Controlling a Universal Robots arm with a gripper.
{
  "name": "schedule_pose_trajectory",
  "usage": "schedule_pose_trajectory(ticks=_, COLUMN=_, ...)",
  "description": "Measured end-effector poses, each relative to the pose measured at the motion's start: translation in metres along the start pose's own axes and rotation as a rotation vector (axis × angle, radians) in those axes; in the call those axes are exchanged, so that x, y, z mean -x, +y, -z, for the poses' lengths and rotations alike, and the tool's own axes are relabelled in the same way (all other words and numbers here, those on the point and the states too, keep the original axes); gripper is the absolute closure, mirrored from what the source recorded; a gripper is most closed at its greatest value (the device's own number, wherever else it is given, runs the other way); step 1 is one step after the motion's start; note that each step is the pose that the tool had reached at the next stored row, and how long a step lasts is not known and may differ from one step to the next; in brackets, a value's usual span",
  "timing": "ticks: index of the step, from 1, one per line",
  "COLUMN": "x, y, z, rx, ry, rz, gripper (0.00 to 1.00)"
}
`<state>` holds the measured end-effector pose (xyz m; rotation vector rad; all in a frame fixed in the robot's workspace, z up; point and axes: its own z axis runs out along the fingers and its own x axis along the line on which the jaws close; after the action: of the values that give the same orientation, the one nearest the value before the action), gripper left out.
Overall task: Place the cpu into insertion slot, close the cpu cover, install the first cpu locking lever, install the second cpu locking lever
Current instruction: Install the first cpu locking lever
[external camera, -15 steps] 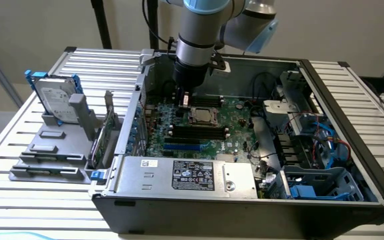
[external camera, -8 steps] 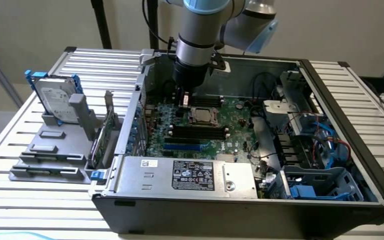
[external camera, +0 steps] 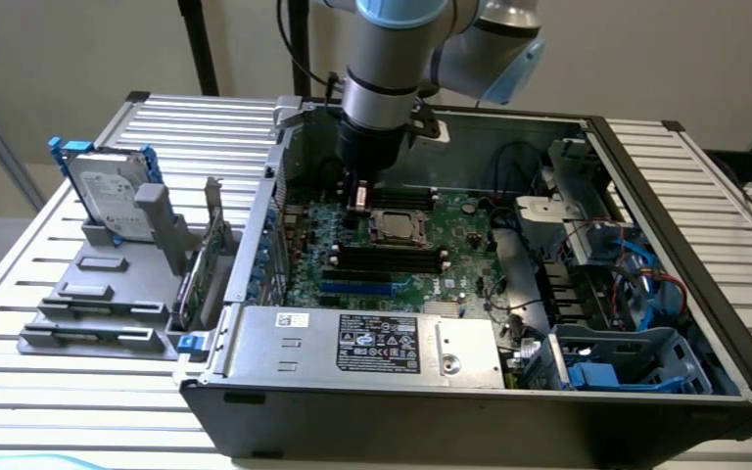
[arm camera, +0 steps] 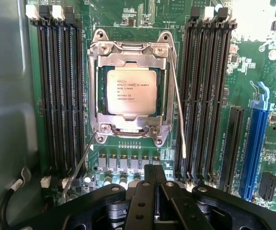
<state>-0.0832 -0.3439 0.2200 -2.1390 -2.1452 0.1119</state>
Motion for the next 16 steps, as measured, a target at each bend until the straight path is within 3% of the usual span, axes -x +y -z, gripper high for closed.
schedule_pose_trajectory(ticks=16, x=0.0000, y=-0.0073, z=0.0055, rx=-0.0233, ry=0.1035, rz=-0.093, gripper=0.89)
